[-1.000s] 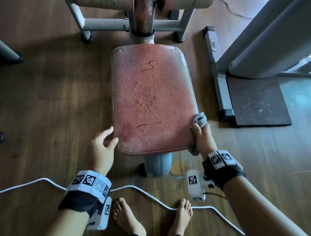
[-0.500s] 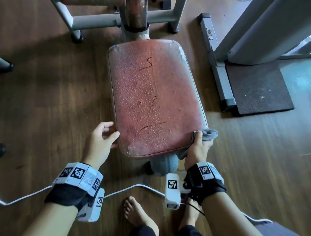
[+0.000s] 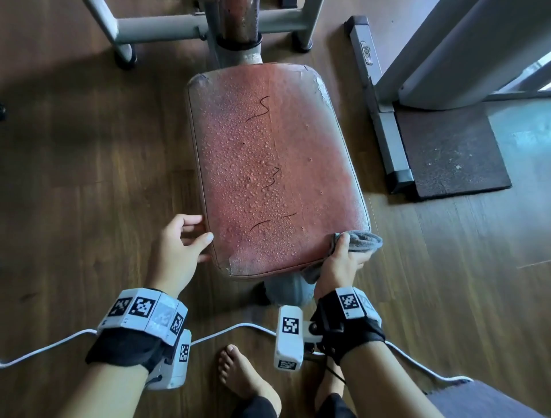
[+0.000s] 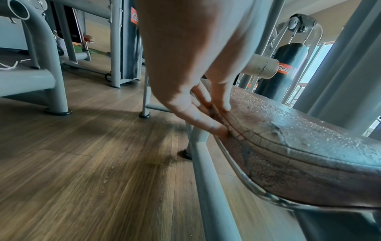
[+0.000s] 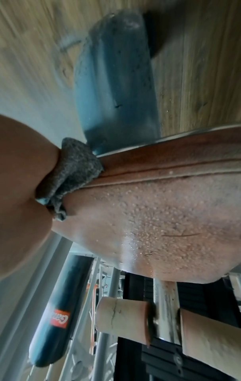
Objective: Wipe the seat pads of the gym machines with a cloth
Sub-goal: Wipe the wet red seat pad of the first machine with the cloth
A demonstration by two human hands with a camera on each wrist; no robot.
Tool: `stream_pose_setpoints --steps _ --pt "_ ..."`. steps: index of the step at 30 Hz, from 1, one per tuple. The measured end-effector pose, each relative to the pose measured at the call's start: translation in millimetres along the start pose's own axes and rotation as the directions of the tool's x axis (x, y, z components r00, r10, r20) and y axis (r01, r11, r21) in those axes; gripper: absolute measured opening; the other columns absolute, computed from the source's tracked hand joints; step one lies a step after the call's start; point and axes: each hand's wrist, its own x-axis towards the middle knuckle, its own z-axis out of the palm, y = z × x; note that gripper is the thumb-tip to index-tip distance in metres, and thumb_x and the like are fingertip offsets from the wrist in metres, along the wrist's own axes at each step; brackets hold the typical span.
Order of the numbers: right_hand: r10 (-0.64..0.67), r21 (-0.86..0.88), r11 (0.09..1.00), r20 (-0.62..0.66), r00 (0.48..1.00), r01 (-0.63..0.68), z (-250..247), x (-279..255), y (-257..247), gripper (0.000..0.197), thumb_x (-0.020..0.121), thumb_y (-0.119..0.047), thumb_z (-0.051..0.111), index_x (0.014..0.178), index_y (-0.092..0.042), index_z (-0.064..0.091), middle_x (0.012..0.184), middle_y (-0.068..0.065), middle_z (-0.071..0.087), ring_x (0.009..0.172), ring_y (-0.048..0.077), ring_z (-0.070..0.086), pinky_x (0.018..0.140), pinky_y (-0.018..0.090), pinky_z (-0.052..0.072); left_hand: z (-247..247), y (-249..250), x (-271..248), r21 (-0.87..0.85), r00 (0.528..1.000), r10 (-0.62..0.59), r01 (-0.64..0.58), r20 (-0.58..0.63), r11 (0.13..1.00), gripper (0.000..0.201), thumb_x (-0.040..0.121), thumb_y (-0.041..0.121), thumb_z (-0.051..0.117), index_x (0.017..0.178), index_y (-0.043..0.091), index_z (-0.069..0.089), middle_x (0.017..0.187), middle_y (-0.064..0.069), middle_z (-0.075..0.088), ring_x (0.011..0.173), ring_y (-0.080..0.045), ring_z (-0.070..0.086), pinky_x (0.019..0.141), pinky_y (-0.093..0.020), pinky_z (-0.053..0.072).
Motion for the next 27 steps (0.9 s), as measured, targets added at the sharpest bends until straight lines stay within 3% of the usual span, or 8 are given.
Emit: stream_pose_setpoints --steps 5,8,10,13,15,19,23,27 --pt "-0.051 -0.061 0.996 0.102 0.994 0.058 -2.0 -21.0 6.2 0.078 0.099 -0.036 0.043 0.151 -0.017 -0.011 0.158 0.014 -0.002 0.147 0.02 0.008 0.119 0.041 0.011 7.0 -0.8 -7.6 0.031 0.996 0.063 -0.061 -0.063 0.998 0.026 0.088 0.01 0.067 0.109 0.021 0.058 0.106 0.007 0.058 0.086 -0.001 0.058 0.058 -0.012 0.049" --pt "-0.206 -0.183 0.955 0.156 0.966 0.233 -6.4 -14.9 -0.7 0.078 0.098 -0.039 0.04 0.151 -0.015 -0.013 0.158 0.013 -0.019 0.147 0.025 -0.012 0.118 0.037 -0.009 8.4 0.2 -11.9 0.04 0.992 0.076 -0.072 -0.1 0.997 0.024 0.087 0.011 0.068 0.109 0.019 0.061 0.105 0.008 0.06 0.087 -0.003 0.058 0.063 -0.016 0.051" --pt "-0.337 -0.411 0.816 0.235 0.912 0.407 -8.3 -0.1 -14.8 0.071 0.099 -0.039 0.036 0.152 -0.017 -0.006 0.158 0.008 -0.021 0.144 0.034 -0.019 0.113 0.038 -0.013 6.9 -0.6 -15.7 0.063 0.991 0.086 -0.079 -0.104 0.995 0.025 0.086 0.013 0.069 0.109 0.021 0.063 0.107 0.009 0.062 0.09 -0.005 0.059 0.072 -0.024 0.053" --pt "-0.403 -0.66 0.431 0.469 0.786 0.615 -5.1 18.4 -34.9 0.063 0.102 -0.036 0.03 0.153 -0.021 -0.002 0.159 0.002 -0.019 0.142 0.036 -0.025 0.113 0.048 -0.016 4.8 -3.6 -24.4 0.073 0.994 0.084 -0.079 -0.064 0.994 0.034 0.085 0.013 0.071 0.117 0.022 0.063 0.117 0.01 0.061 0.092 -0.002 0.059 0.071 -0.016 0.044" --pt "-0.368 -0.653 0.262 0.612 0.7 0.71 -0.3 21.7 -43.4 0.062 0.102 -0.035 0.028 0.153 -0.019 -0.004 0.159 0.003 -0.02 0.143 0.034 -0.025 0.114 0.051 -0.014 7.5 -3.3 -29.1 0.048 0.996 0.065 -0.062 -0.059 0.997 0.04 0.086 0.01 0.069 0.123 0.019 0.061 0.126 0.007 0.06 0.099 -0.009 0.058 0.071 -0.01 0.039" --pt "-0.272 -0.544 0.11 0.788 0.552 0.832 -0.9 13.6 -57.9 0.062 0.101 -0.037 0.027 0.153 -0.024 -0.003 0.16 0.0 -0.017 0.146 0.03 -0.016 0.118 0.05 -0.003 16.9 5.6 -35.2 0.04 0.993 0.054 -0.05 -0.107 0.998 0.043 0.088 0.005 0.065 0.13 0.012 0.059 0.134 -0.002 0.057 0.102 -0.009 0.052 0.064 -0.002 0.037" --pt "-0.323 -0.465 0.217 0.795 0.513 0.858 -22.6 28.1 -87.3 0.049 0.101 -0.044 0.03 0.149 -0.042 0.019 0.161 -0.009 0.004 0.148 0.016 0.008 0.114 0.052 0.012 26.3 16.5 -38.4 0.064 0.99 0.004 0.005 -0.139 0.998 0.047 0.09 0.015 0.064 0.135 0.013 0.052 0.137 -0.007 0.052 0.11 -0.014 0.05 0.083 -0.014 0.039" --pt "-0.305 -0.414 0.49 0.743 0.596 0.767 -44.4 72.4 -102.4 0.035 0.1 -0.029 0.041 0.132 -0.039 0.051 0.139 -0.002 0.052 0.129 0.02 0.047 0.103 0.038 0.039 61.6 36.9 -42.8 0.196 0.931 0.277 -0.233 -0.239 0.952 0.048 0.084 0.027 0.068 0.128 0.012 0.056 0.132 -0.011 0.043 0.117 -0.013 0.042 0.102 -0.028 0.038"
